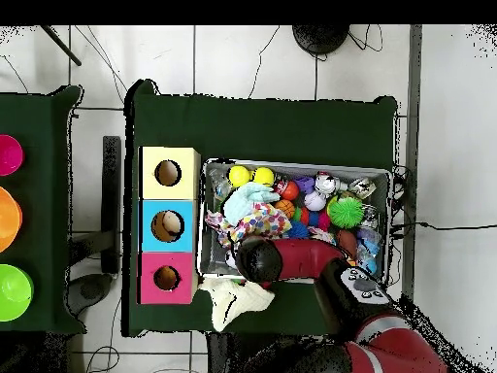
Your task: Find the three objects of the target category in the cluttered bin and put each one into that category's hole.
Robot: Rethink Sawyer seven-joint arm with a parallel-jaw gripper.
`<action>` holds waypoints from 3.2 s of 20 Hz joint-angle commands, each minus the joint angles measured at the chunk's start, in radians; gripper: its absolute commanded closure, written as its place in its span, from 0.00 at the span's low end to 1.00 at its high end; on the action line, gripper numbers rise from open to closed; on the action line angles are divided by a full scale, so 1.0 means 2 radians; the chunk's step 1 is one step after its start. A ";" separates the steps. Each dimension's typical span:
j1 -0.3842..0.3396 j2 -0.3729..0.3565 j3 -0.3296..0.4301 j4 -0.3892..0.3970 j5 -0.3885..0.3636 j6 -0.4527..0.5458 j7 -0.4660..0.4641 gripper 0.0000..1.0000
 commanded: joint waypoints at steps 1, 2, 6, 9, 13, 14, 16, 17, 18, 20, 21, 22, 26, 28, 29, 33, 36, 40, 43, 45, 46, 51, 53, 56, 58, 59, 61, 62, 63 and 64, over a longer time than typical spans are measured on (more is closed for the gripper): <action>0.020 -0.054 -0.011 0.014 0.003 0.061 0.039 1.00; 0.027 -0.062 -0.012 0.024 0.007 0.059 0.049 1.00; 0.047 -0.085 -0.016 0.055 0.020 0.053 0.074 1.00; 0.063 -0.097 -0.015 0.056 0.036 0.065 0.082 1.00; 0.071 -0.135 -0.011 0.060 0.060 0.110 0.070 1.00; 0.072 -0.145 -0.011 0.059 0.065 0.122 0.065 1.00; 0.070 -0.160 -0.010 0.054 0.072 0.146 0.053 1.00; 0.069 -0.167 -0.011 0.052 0.074 0.157 0.047 1.00; 0.066 -0.174 -0.012 0.049 0.074 0.168 0.039 1.00; 0.059 -0.184 -0.011 0.040 0.074 0.190 0.023 1.00; 0.055 -0.188 -0.009 0.035 0.073 0.201 0.015 1.00; 0.049 -0.190 -0.008 0.028 0.070 0.210 0.007 1.00; 0.025 -0.198 0.001 0.012 0.058 0.236 -0.025 1.00; 0.016 -0.195 0.007 0.002 0.052 0.244 -0.034 1.00; 0.011 -0.193 0.010 -0.003 0.049 0.248 -0.039 1.00; 0.009 -0.184 0.017 -0.009 0.042 0.248 -0.035 1.00; 0.015 -0.173 0.018 -0.010 0.039 0.235 -0.018 1.00; 0.027 -0.164 0.016 0.001 0.040 0.214 0.006 1.00; 0.040 -0.163 0.013 0.016 0.045 0.198 0.027 1.00; 0.050 -0.159 0.010 0.022 0.047 0.184 0.041 1.00; 0.054 -0.155 0.009 0.024 0.048 0.176 0.048 1.00; 0.070 -0.126 0.001 0.036 0.050 0.125 0.075 1.00; 0.076 -0.118 -0.003 0.043 0.051 0.105 0.085 1.00; 0.083 -0.111 -0.008 0.050 0.055 0.087 0.090 1.00; 0.088 -0.102 -0.013 0.053 0.056 0.070 0.095 1.00; 0.089 -0.095 -0.016 0.054 0.055 0.059 0.096 1.00; 0.093 -0.079 -0.023 0.052 0.052 0.039 0.099 1.00; 0.095 -0.071 -0.027 0.051 0.051 0.027 0.101 1.00; 0.096 -0.064 -0.030 0.050 0.050 0.019 0.102 1.00; 0.097 -0.058 -0.033 0.049 0.049 0.010 0.101 1.00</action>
